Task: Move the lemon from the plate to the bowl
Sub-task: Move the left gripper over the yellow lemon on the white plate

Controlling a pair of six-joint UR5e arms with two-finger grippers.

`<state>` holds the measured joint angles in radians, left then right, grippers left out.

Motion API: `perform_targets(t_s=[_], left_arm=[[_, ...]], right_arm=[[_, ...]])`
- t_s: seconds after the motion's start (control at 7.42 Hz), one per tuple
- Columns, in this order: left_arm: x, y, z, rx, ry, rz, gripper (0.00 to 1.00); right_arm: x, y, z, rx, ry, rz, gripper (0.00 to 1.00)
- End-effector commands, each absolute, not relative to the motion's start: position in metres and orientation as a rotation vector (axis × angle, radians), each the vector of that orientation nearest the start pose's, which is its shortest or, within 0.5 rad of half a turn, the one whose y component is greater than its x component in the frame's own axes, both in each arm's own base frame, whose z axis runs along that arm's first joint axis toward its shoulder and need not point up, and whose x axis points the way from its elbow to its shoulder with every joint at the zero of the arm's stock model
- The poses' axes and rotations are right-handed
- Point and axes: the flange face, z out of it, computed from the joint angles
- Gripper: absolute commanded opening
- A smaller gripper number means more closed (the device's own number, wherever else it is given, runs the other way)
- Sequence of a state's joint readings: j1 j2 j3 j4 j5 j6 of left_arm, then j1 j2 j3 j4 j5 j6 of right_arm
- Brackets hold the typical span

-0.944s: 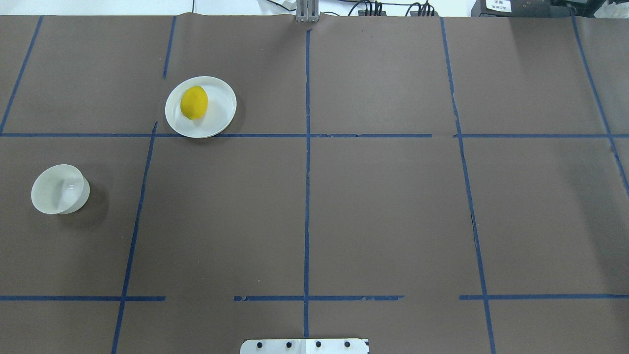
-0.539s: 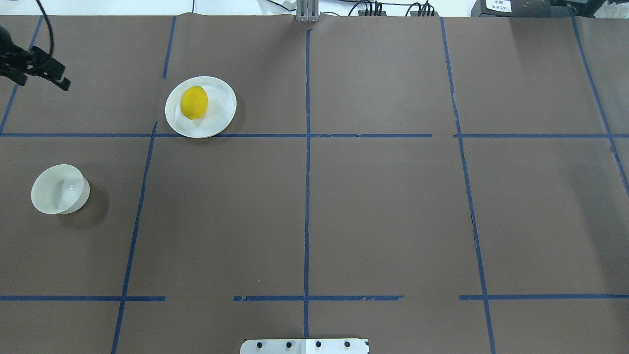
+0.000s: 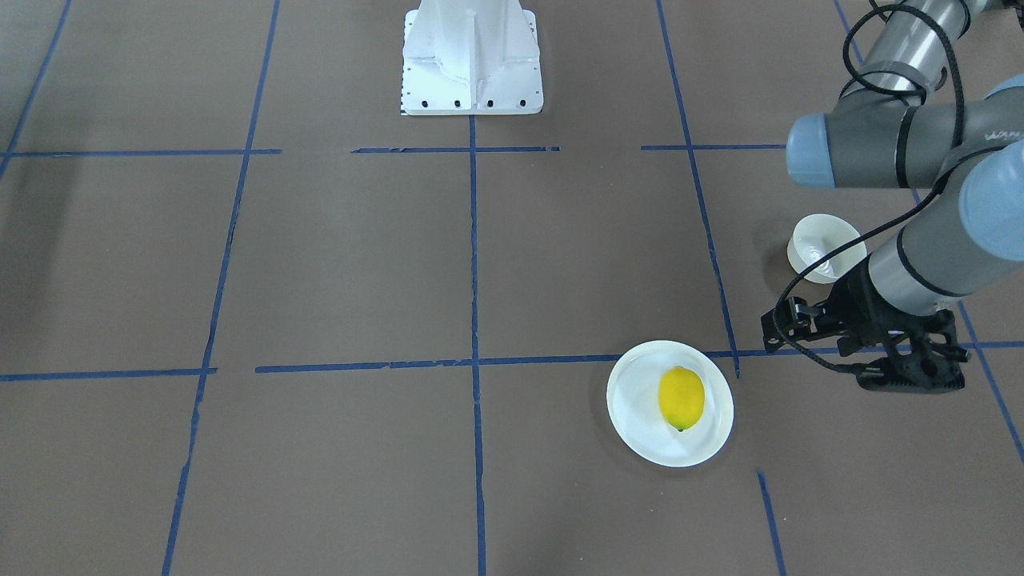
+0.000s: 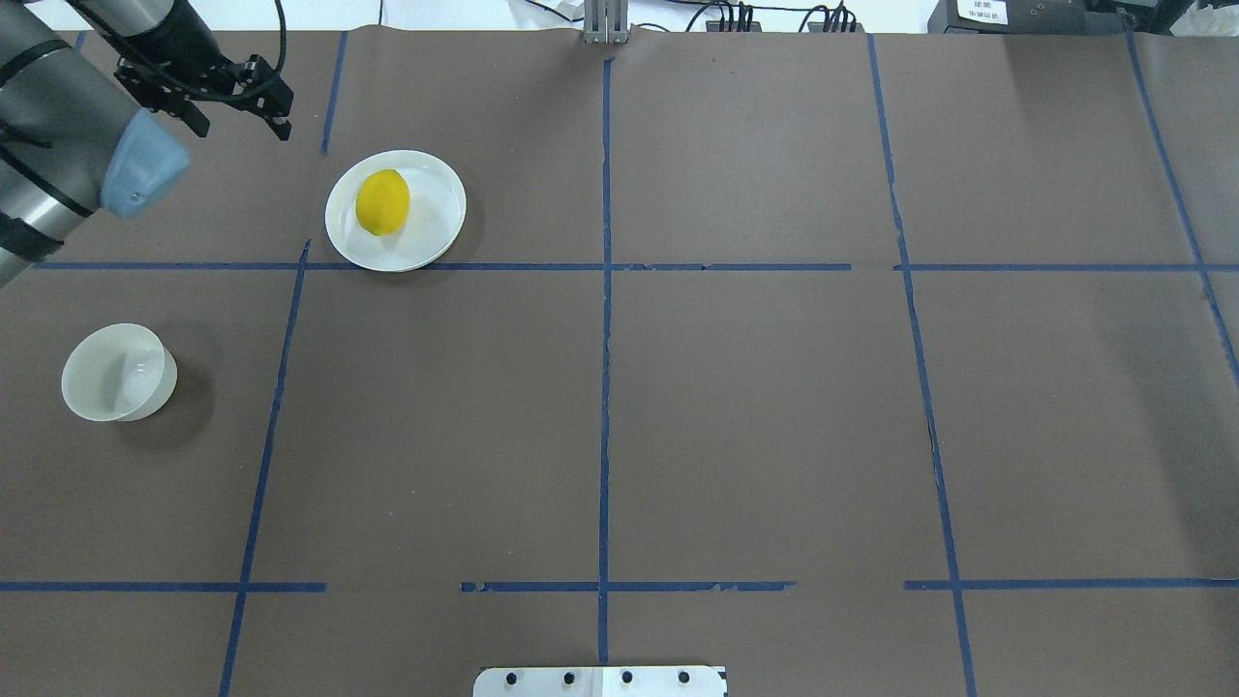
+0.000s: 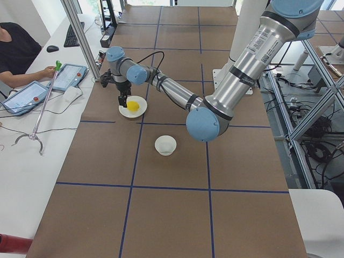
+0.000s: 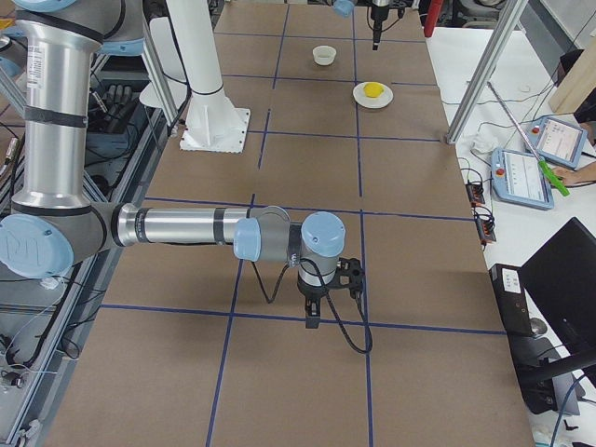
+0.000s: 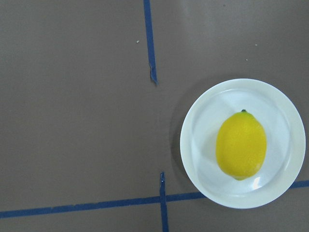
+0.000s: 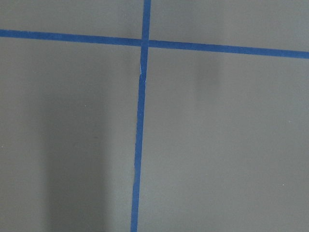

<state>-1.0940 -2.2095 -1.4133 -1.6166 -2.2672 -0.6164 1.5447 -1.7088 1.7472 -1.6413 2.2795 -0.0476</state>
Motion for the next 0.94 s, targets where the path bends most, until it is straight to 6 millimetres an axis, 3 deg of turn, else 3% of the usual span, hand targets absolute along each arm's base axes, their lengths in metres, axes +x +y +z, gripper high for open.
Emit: perform_targets(t_s=[0.0,0.13,0.4,0.54,0.81], left_arm=[[0.321,-0.701,0.342,0.091,0.862,0.043,1.0],[0.351,-0.701,0.349,0.093,0.846,0.037,1.0],[0.38,-0.704,0.355,0.101,0.858,0.028,1.0],[0.394,-0.703,0.345,0.091,0.863,0.026,1.0],[0.416,-0.692,0.348,0.117,0.839,0.033,1.0]], right_arm=[[0.057,-0.432,0.647,-0.023,-0.709,-0.059,1.0],[0.057,-0.432,0.647,-0.023,-0.709,-0.059,1.0],[0.057,-0.432,0.647,-0.023,-0.711,-0.059,1.0],[0.057,-0.432,0.647,-0.023,-0.711,-0.059,1.0],[0.057,-0.432,0.647,-0.023,-0.709,-0.059,1.0]])
